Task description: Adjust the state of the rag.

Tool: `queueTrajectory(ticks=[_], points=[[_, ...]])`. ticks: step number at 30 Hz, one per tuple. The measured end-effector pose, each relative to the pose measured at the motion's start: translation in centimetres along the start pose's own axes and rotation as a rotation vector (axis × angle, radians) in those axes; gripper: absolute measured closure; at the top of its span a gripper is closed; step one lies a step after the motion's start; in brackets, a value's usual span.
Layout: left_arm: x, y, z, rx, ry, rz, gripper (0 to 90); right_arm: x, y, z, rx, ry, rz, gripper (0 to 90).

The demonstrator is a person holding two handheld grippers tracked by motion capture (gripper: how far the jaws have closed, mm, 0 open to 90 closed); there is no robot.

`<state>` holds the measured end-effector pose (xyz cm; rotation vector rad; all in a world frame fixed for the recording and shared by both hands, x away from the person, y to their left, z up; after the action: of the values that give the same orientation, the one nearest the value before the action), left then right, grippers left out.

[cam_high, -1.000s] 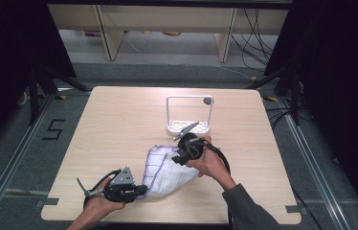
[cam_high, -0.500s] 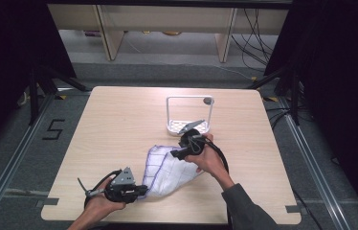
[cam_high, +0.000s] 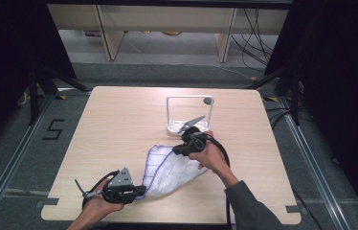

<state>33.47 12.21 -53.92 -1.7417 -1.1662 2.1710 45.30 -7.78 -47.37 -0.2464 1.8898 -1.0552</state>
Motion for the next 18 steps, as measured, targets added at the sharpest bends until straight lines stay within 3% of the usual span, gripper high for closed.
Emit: queueTrajectory(ticks=[2, 3, 7, 8, 9, 12, 14, 15, 16, 18], points=[[-0.4, -0.2, 0.8, 0.004, 0.026, 0.008, 85.5, 1.1, -2.4, -0.6, -0.017, 0.003, 0.040, 85.4], [-0.6, -0.2, 1.3, 0.014, 0.032, 0.012, 85.6, 2.3, -3.9, -1.2, -0.045, 0.009, 0.050, 85.4], [-0.7, 0.1, 3.3, 0.042, 0.111, -0.017, 85.7, 7.2, -7.7, -2.5, -0.052, -0.004, 0.094, 85.4], [-0.6, 0.4, 3.7, 0.046, 0.092, -0.015, 85.7, 8.1, -8.3, -2.6, -0.044, 0.014, 0.107, 85.4], [-0.6, 0.6, 3.9, 0.052, 0.107, -0.021, 85.6, 9.4, -8.9, -3.1, -0.050, 0.046, 0.119, 85.4], [-0.6, 1.0, 4.4, 0.058, 0.135, -0.047, 85.6, 12.6, -9.6, -3.5, -0.025, 0.052, 0.138, 85.1], [-0.6, 1.5, 4.5, 0.062, 0.126, -0.043, 85.4, 14.4, -9.7, -3.4, -0.013, 0.061, 0.119, 84.8], [-0.6, 1.6, 4.5, 0.059, 0.121, -0.047, 85.1, 15.6, -9.5, -3.4, -0.019, 0.097, 0.108, 84.5], [-0.6, 1.6, 4.4, 0.055, 0.137, -0.057, 84.8, 16.1, -9.5, -3.1, -0.013, 0.084, 0.104, 84.4], [-0.4, 1.8, 4.3, 0.068, 0.124, -0.057, 83.5, 17.4, -9.1, -3.3, -0.026, 0.111, 0.062, 83.1]])
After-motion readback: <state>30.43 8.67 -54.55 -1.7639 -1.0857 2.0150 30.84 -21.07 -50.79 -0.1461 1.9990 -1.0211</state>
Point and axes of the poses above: each handheld gripper's, and its own axes: y roughly forward along the jaws, x roughly out of its underside, z roughly to its right, the point moved 6 cm from there along y, roughly forward along the jaws, and after that the axes turned 5 degrees about y, right-handed, at the moved point
